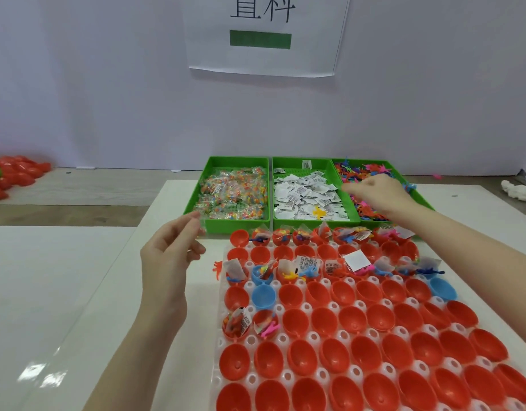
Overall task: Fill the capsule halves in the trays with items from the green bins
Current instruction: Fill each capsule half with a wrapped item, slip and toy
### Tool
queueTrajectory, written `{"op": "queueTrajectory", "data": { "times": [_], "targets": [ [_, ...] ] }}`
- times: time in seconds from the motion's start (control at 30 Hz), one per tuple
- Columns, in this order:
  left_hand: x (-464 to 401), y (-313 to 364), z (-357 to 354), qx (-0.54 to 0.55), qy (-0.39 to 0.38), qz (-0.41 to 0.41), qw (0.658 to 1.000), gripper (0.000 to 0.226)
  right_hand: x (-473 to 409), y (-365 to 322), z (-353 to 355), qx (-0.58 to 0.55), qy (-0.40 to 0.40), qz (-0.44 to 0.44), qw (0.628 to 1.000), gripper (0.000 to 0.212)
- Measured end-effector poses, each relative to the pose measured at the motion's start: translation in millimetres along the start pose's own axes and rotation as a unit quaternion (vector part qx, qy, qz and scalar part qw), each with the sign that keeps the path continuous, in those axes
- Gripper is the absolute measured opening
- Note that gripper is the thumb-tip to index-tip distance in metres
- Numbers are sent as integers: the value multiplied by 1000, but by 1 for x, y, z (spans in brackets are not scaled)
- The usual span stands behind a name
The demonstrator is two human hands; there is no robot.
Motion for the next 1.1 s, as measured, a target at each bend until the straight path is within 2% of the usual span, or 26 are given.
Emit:
{"op": "queueTrajectory", "data": {
  "times": [0.1, 0.2, 0.4, 0.53, 0.67, 0.77, 0.83, 0.9, 0.97, 1.03, 1.1],
  "targets": [
    [3, -5, 3, -30, -12, -22, 999, 16, -2, -11, -21, 142, -74, 31, 987, 30],
    [5, -6, 4, -43, -8, -40, 998, 17, -7, -13, -34, 232, -131, 6, 964, 45],
    [4, -6, 9, -45, 6, -49, 998, 18, -15, -13, -34, 253, -100, -21, 962, 28],
    [6, -5, 8, -44, -2, -54, 998, 18, -15, -11, -28, 202, -101, -34, 974, 32],
    [8, -1, 7, -49, -22, -74, 996, 19, -15, -17, -16, 153, -28, 21, 988, 27],
    [10, 0, 5, -49, -33, -75, 995, 19, -11, -20, -10, -32, -3, 4, 999, 18],
    [11, 0, 4, -47, -39, -67, 996, 18, -4, -22, -8, -179, 1, -41, 983, 16],
    [12, 0, 2, -45, -49, -57, 996, 16, 2, -24, -7, -245, -8, -56, 968, 13],
    [14, 0, -1, -48, -64, -50, 996, 16, 6, -25, -8, -225, -7, -28, 974, 20],
    [16, 0, -3, -54, -71, -47, 995, 18, 8, -28, -11, -105, 11, 26, 994, 18],
    [17, 0, -4, -56, -72, -45, 995, 19, 8, -27, -14, -18, 29, 62, 998, 19]
  ]
}}
Point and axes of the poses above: each hand's wrist, its own x-axis away from the middle knuckle, its own z-axis out of the back of the hand, y = z × x, the point moved 3 cm from there along -x, towards the middle knuckle, and after that the axes turned 8 degrees about -x, right-handed, at the moved point
